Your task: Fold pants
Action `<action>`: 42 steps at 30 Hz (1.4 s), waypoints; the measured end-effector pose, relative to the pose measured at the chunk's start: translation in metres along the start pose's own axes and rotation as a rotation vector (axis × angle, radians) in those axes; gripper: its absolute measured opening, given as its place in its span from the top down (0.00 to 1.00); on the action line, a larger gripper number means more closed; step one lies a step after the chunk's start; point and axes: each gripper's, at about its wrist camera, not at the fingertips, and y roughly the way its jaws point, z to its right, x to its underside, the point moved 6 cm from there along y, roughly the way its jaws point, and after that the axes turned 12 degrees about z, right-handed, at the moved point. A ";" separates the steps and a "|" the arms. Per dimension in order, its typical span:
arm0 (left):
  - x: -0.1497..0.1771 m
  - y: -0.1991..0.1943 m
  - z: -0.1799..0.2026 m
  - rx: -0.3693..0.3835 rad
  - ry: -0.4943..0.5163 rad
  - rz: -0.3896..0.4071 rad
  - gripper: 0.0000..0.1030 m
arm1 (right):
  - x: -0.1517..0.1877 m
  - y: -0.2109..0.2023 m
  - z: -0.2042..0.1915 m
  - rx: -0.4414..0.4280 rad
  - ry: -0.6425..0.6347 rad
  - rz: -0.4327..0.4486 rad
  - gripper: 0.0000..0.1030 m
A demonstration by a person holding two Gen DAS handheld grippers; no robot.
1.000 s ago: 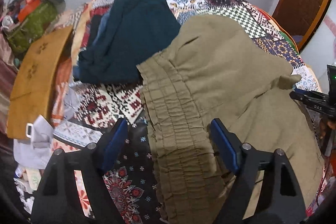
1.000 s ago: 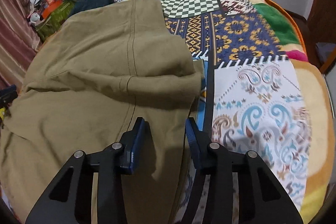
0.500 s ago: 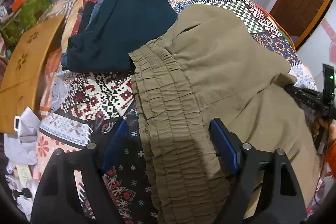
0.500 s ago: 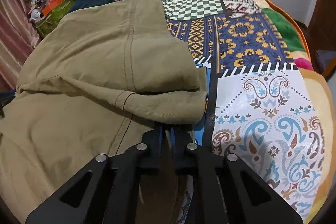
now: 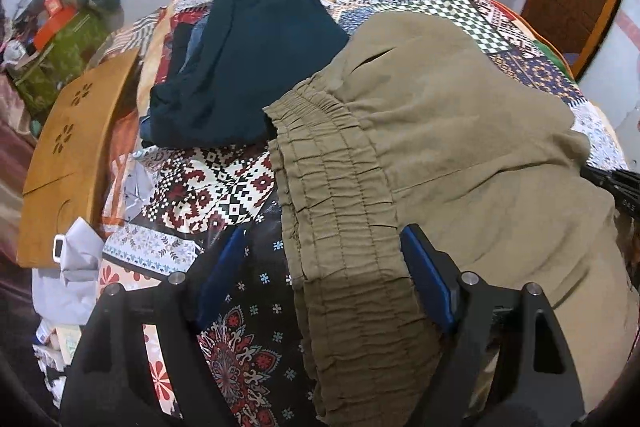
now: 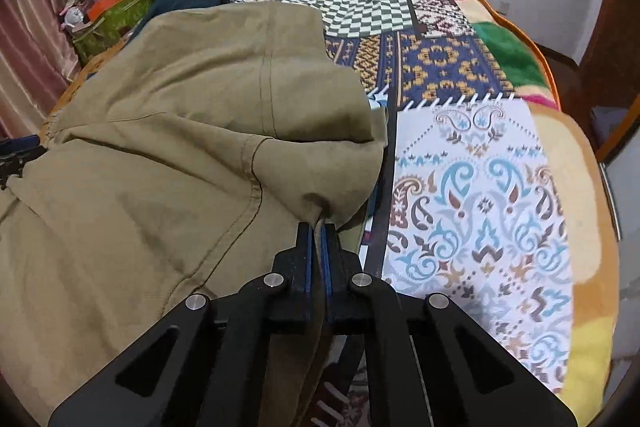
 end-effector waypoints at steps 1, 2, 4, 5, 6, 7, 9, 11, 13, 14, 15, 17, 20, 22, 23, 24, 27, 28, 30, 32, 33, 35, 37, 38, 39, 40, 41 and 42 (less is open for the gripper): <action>0.001 0.001 -0.001 -0.004 -0.012 0.000 0.19 | 0.000 0.003 0.001 0.004 0.013 0.002 0.96; 0.002 0.002 -0.003 -0.001 -0.019 0.000 0.19 | 0.000 0.004 0.001 0.006 0.025 0.003 0.97; 0.002 0.003 -0.004 0.009 -0.031 -0.005 0.18 | -0.001 0.005 0.002 0.007 0.038 0.005 0.97; 0.002 0.003 -0.004 0.013 -0.031 -0.008 0.18 | -0.001 0.005 0.001 0.009 0.036 0.006 0.97; 0.002 0.003 -0.004 0.017 -0.031 -0.009 0.18 | -0.001 0.004 0.001 0.010 0.033 0.004 0.96; 0.001 0.003 -0.004 0.024 -0.030 -0.013 0.18 | -0.002 0.003 0.000 0.008 0.036 -0.002 0.96; 0.000 0.000 -0.003 0.031 -0.031 -0.023 0.19 | -0.002 -0.001 0.002 0.002 0.044 -0.008 0.93; -0.004 -0.006 -0.002 0.034 -0.023 -0.025 0.19 | -0.004 -0.009 0.002 0.001 0.038 -0.003 0.91; -0.011 -0.015 -0.002 0.029 -0.010 -0.008 0.19 | -0.008 -0.019 0.002 -0.001 0.027 0.016 0.91; -0.014 -0.019 -0.003 0.024 -0.004 0.004 0.19 | -0.011 -0.024 0.001 -0.009 0.020 0.028 0.91; -0.019 -0.024 -0.005 0.019 -0.001 0.020 0.19 | -0.014 -0.028 0.001 -0.014 0.014 0.037 0.91; -0.026 -0.028 -0.008 0.019 -0.008 0.034 0.19 | -0.021 -0.038 0.000 -0.033 0.004 0.066 0.89; -0.036 -0.028 -0.013 0.024 -0.020 0.040 0.19 | -0.034 -0.045 -0.002 -0.051 0.006 0.106 0.82; -0.041 -0.021 -0.016 0.026 -0.028 0.027 0.19 | -0.043 -0.045 -0.001 -0.049 0.011 0.132 0.76; -0.041 -0.018 -0.015 0.028 -0.032 0.021 0.19 | -0.048 -0.044 0.000 -0.049 0.013 0.139 0.72; -0.042 -0.014 -0.016 0.031 -0.037 0.012 0.19 | -0.052 -0.041 0.002 -0.048 0.017 0.142 0.68; -0.044 0.002 -0.015 0.043 -0.051 -0.022 0.19 | -0.060 -0.030 0.007 -0.045 0.028 0.144 0.65; -0.044 0.007 -0.014 0.049 -0.056 -0.031 0.19 | -0.063 -0.023 0.009 -0.049 0.030 0.141 0.64; -0.043 0.019 -0.012 0.066 -0.064 -0.057 0.19 | -0.066 -0.013 0.011 -0.046 0.030 0.127 0.60; -0.040 0.031 -0.008 0.084 -0.068 -0.083 0.19 | -0.068 0.001 0.016 -0.042 0.029 0.105 0.59; -0.039 0.035 -0.006 0.089 -0.068 -0.089 0.19 | -0.069 0.009 0.018 -0.040 0.030 0.091 0.59; -0.038 0.040 -0.003 0.100 -0.063 -0.097 0.19 | -0.070 0.020 0.019 -0.051 0.027 0.066 0.59; -0.037 0.042 0.001 0.116 -0.062 -0.095 0.19 | -0.068 0.032 0.019 -0.063 0.016 0.036 0.59; -0.037 0.043 0.002 0.124 -0.064 -0.094 0.19 | -0.066 0.036 0.019 -0.069 0.012 0.024 0.59; -0.036 0.044 0.003 0.132 -0.067 -0.096 0.19 | -0.065 0.039 0.019 -0.079 0.010 0.015 0.59; -0.035 0.044 0.005 0.140 -0.072 -0.099 0.21 | -0.061 0.044 0.017 -0.097 0.007 -0.005 0.59; -0.035 0.045 0.006 0.147 -0.077 -0.102 0.22 | -0.058 0.047 0.016 -0.103 -0.001 -0.020 0.59; -0.035 0.046 0.007 0.142 -0.076 -0.105 0.23 | -0.057 0.049 0.014 -0.104 -0.010 -0.026 0.61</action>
